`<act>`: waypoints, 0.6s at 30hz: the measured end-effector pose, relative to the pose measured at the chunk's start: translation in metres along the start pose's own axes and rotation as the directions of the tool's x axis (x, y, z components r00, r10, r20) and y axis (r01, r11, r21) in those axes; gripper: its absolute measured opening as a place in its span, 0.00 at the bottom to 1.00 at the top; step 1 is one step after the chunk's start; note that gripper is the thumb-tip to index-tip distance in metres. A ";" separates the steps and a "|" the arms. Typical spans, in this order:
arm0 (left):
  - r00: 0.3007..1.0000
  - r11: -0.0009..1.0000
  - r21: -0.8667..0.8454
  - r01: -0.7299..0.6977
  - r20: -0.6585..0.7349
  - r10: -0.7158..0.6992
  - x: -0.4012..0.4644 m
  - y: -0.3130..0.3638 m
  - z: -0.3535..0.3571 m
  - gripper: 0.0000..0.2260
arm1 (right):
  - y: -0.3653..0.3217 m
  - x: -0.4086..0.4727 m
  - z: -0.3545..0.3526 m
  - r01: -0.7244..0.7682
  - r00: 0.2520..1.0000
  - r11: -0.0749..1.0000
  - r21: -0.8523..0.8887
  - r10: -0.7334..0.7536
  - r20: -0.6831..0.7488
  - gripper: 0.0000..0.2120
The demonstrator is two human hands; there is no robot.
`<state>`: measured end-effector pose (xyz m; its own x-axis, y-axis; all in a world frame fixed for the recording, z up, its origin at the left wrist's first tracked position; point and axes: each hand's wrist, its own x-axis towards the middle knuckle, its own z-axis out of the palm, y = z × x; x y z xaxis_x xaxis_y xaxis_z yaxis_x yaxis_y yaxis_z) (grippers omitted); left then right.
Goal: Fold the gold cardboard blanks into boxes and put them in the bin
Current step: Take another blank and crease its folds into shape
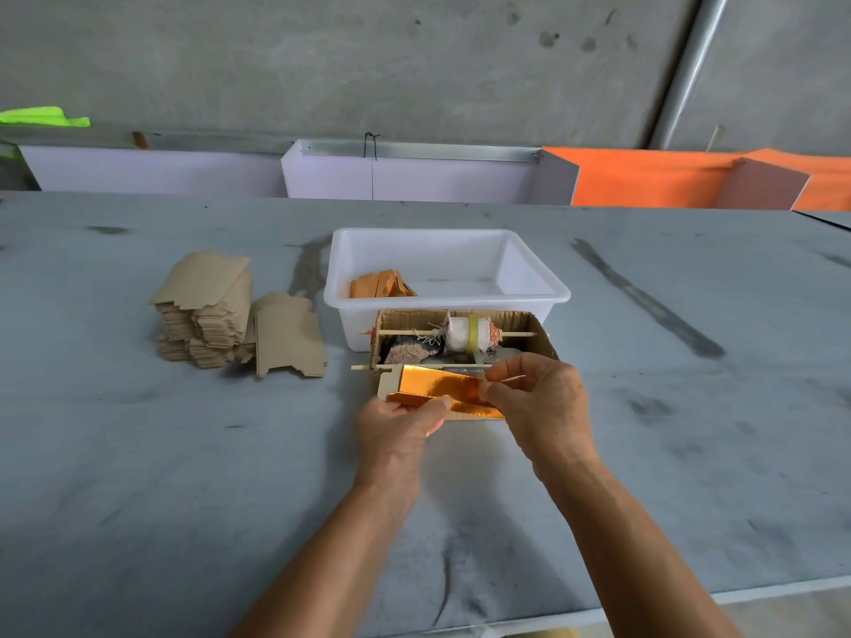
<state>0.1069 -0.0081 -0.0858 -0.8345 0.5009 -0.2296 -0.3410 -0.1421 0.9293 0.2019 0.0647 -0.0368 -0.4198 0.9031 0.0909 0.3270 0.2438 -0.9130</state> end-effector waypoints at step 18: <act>1.000 1.000 -0.022 -0.011 0.010 0.011 -0.003 0.004 0.002 0.08 | 0.007 0.000 -0.001 -0.071 0.998 0.996 0.047 0.071 0.003 0.10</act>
<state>0.1095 -0.0083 -0.0809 -0.8339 0.5080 -0.2160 -0.3410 -0.1664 0.9252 0.2049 0.0663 -0.0427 -0.3980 0.9170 0.0251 0.3155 0.1626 -0.9349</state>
